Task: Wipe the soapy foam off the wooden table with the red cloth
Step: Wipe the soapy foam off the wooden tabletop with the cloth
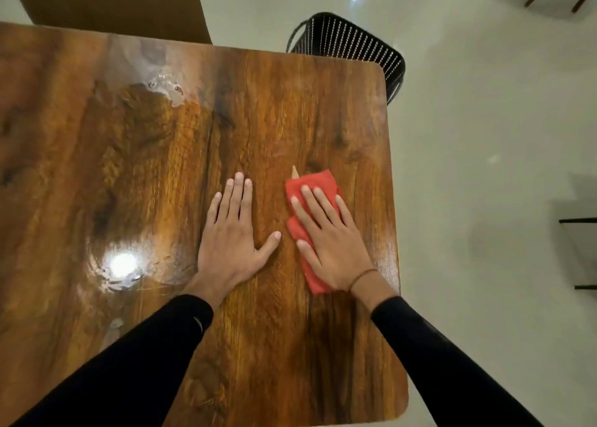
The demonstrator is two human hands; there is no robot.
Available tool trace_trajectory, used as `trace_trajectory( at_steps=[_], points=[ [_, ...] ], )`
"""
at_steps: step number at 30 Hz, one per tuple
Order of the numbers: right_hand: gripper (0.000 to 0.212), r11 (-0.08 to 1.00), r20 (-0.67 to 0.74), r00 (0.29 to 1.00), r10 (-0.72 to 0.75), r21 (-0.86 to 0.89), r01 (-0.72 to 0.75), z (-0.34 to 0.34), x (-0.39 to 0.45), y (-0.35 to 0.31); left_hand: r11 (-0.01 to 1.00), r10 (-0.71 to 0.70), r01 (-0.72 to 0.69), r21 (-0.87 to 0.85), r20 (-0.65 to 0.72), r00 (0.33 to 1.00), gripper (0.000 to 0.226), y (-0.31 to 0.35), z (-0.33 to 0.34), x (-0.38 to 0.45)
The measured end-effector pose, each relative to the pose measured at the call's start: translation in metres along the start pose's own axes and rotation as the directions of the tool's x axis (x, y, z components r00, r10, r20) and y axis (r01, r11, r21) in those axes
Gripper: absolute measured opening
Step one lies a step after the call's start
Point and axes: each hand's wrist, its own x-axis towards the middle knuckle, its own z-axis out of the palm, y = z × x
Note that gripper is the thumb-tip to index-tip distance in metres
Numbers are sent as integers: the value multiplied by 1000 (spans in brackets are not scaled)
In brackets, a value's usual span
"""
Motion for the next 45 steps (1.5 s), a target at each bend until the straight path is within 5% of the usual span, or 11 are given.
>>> trace_trajectory(
  at_steps=[5,8,14,19,24,30,34,37,41,43,45],
  points=[
    [75,917,-4,917,399,-8,-399,-11,17,42,1000,-7,6,4,9,1000,112,-1,0,1],
    [78,872,-18,872,489,2,-490,-21,86,50,1000,-14,14,-5,33,999,112,-1,-1,1],
    [74,996,35,996,79,-40,-77,-32,185,11,999,-11,14,-51,63,998,114,-3,-4,2],
    [73,957,115,953,-281,-36,286,-29,125,20,958,-116,121,-260,34,993,117,-6,-15,8],
    [73,962,171,948,-267,-8,273,-39,107,88,945,-247,237,-226,-13,969,112,-25,-26,85],
    [76,999,102,994,37,-32,-34,-55,210,114,954,-287,284,-97,-22,958,122,-31,-10,112],
    [77,996,92,994,-58,-63,64,-54,279,70,955,-290,283,-92,-74,954,124,-33,-4,114],
    [76,948,140,946,-292,-86,306,-49,295,35,957,-283,275,-88,-87,955,124,-33,-3,113],
    [73,769,196,763,-616,-63,637,-44,274,49,958,-278,269,-95,-98,956,122,-33,-6,113],
    [72,706,229,696,-680,-48,706,-48,273,81,960,-273,266,-83,-92,958,121,-33,-5,114],
    [72,722,253,710,-657,-59,689,-53,289,106,960,-278,274,-63,-80,957,121,-33,-5,115]
  ],
)
